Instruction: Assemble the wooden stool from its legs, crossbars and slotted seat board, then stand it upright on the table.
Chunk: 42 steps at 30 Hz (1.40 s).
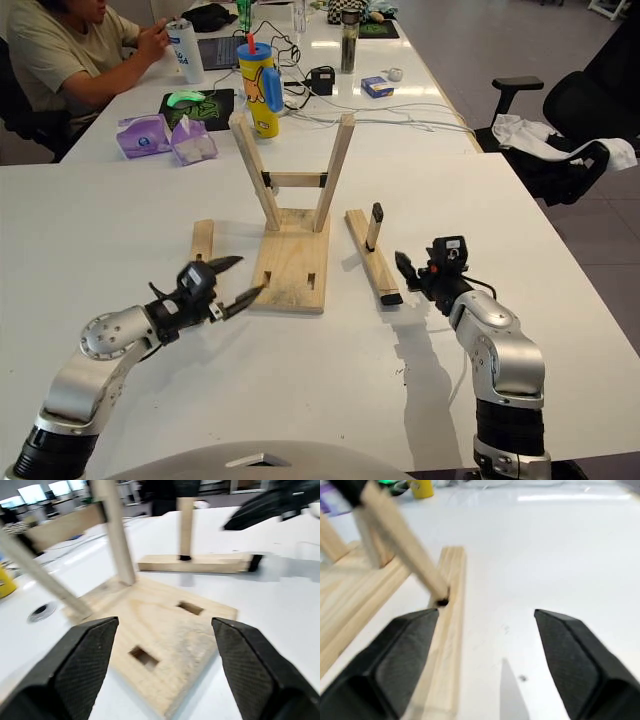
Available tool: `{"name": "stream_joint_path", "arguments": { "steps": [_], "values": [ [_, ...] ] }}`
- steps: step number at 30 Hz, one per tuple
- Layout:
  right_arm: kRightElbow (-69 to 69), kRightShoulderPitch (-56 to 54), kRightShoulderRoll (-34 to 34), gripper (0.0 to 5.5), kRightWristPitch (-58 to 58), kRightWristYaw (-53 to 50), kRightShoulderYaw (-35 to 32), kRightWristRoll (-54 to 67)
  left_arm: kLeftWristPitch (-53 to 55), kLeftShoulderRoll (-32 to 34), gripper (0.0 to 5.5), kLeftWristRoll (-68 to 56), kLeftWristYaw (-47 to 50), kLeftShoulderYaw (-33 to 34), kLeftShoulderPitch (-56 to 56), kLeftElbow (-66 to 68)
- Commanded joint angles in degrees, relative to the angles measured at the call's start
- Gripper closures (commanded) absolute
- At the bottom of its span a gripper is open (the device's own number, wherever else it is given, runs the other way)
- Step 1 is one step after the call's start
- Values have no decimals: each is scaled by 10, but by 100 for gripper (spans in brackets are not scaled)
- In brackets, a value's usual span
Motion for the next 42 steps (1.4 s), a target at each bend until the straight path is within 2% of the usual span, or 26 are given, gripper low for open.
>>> {"name": "stream_joint_path", "arguments": {
  "steps": [1, 7, 13, 17, 26, 29, 33, 37, 40, 42],
  "values": [
    [37, -35, -11, 117, 19, 12, 40, -7, -82, 28, 204, 99, -20, -67, -44, 64],
    [92, -81, 0, 117, 15, 13, 79, -20, -170, 24, 204, 217, 7, -123, -90, 145],
    [132, -111, -1, 117, 20, 4, 106, -42, -183, 2, 204, 288, 32, -155, -131, 205],
    [146, -116, 5, 117, 25, -6, 100, -44, -170, -24, 204, 296, 41, -160, -152, 229],
    [157, -118, -1, 233, 29, 9, 120, -56, -140, -62, 204, 303, 50, -167, -162, 237],
    [151, -114, -4, 283, 5, 6, 125, -68, -121, -67, 204, 276, 47, -146, -154, 217],
    [142, -104, 0, 345, -29, -6, 121, -86, -57, -98, 204, 175, 43, -84, -142, 162],
    [117, -111, 53, 345, -89, -13, 59, -35, 57, -131, 204, 39, 45, 3, -139, 83],
    [82, -137, 112, 345, -122, -6, -24, 73, 144, -135, 204, -57, 45, 67, -144, 44],
    [52, -136, 120, 345, -109, 16, -60, 148, 214, -136, 174, -151, 32, 114, -165, 35]
  ]
}}
